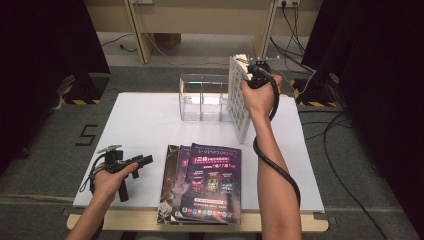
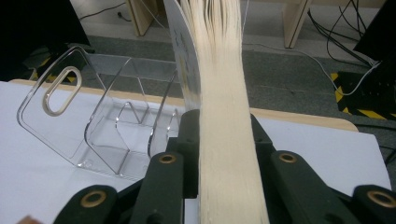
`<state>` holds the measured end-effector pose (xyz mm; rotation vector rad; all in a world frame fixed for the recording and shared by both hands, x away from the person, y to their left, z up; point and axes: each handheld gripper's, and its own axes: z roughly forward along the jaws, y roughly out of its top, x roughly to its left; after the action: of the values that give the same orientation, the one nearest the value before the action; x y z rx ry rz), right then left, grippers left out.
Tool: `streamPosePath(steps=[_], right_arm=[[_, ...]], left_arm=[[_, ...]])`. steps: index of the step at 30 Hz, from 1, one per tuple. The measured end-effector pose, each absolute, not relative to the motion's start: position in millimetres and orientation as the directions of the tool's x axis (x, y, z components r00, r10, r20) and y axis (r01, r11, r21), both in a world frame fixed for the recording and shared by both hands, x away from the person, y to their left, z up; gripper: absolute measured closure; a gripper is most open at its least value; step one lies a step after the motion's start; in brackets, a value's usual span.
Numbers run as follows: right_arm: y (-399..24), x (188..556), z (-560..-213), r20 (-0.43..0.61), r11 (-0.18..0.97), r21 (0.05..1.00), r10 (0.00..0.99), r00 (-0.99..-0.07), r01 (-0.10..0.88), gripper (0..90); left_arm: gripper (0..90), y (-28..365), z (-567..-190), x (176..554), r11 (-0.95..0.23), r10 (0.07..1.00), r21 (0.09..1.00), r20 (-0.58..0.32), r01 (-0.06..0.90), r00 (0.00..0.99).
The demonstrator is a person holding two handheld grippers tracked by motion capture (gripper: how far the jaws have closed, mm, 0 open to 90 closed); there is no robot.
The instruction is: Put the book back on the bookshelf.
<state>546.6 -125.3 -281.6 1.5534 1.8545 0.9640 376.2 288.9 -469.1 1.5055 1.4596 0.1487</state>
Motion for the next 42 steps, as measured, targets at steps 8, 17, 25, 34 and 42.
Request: streamPosePath(steps=[8,17,25,34,42], right_arm=[[-122,549,-281,0.047,0.075,0.808,0.980,-0.191,0.585,74.3],[-121,552,-277,0.053,0.057,0.826,0.983,-0.178,0.561,74.3],[-121,556,-276,0.061,0.047,0.830,0.983,-0.175,0.555,74.3],[-120,561,-275,0.064,0.033,0.841,0.985,-0.162,0.539,74.3],[-118,568,-274,0.068,0.023,0.849,0.986,-0.152,0.528,74.3]], left_arm=[[44.4,290,-469,376,0.226,0.809,0.692,-0.525,0.685,0.264],[44.4,289,-469,376,0.226,0.808,0.692,-0.526,0.685,0.265],[44.4,290,-469,376,0.227,0.808,0.690,-0.528,0.687,0.263],[44.3,290,-469,376,0.227,0.809,0.691,-0.526,0.687,0.261],[44.3,291,-469,376,0.232,0.808,0.691,-0.529,0.684,0.259]])
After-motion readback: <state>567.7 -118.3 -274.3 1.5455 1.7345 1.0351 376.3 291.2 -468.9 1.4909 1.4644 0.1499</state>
